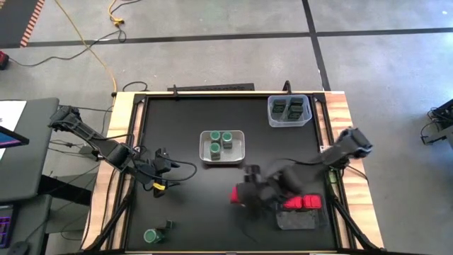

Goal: Sort spices by type
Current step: Put the red seasoning can into the black bin

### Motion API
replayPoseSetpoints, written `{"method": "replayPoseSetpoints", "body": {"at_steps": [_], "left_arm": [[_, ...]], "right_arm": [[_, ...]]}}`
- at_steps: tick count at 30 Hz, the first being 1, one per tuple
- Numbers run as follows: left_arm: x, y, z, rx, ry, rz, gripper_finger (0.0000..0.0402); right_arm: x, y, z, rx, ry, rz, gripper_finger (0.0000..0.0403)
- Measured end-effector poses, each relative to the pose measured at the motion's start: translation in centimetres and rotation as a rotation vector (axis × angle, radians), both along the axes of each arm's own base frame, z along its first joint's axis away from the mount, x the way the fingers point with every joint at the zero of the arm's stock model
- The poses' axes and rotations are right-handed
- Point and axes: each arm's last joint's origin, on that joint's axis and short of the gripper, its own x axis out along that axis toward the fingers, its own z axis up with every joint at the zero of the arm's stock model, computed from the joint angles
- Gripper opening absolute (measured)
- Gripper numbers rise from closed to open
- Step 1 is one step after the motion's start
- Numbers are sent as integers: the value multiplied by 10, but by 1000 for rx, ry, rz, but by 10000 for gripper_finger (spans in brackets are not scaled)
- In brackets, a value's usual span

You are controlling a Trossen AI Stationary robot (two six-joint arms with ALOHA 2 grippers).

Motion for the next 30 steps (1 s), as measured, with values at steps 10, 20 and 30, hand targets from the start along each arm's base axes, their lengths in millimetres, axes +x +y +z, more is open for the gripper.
{"method": "replayPoseSetpoints", "body": {"at_steps": [10, 20, 30], "left_arm": [[0, 0, 0, -1, 0, 1, 318], [2, -1, 2, -10, -25, -4, 318], [2, -1, 2, -16, -25, 0, 318]], "right_arm": [[-112, 56, 25, 28, 104, -84, 243], [-182, 88, 2, -33, 206, -102, 244], [-220, 95, -36, -98, 236, -85, 244]]}}
